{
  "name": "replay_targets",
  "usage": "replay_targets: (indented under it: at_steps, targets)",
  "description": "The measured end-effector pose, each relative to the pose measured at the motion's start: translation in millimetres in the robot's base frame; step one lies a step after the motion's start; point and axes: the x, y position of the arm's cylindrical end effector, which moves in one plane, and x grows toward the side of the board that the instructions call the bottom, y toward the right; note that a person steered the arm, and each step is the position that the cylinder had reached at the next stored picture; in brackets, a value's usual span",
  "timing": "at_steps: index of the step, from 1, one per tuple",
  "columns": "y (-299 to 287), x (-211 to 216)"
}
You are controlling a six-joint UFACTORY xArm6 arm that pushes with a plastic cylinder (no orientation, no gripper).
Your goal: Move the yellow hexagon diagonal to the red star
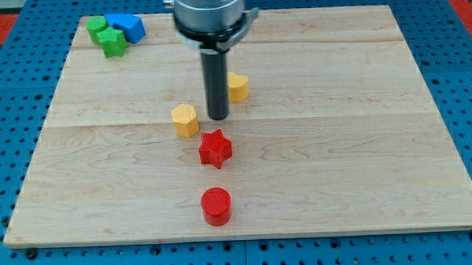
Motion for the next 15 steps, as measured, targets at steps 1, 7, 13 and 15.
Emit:
replay_targets:
  at_steps: [1, 7, 13, 15]
  targets:
    - [-40, 11]
    - [-119, 8]
    - [-109, -9]
    - [-111, -43]
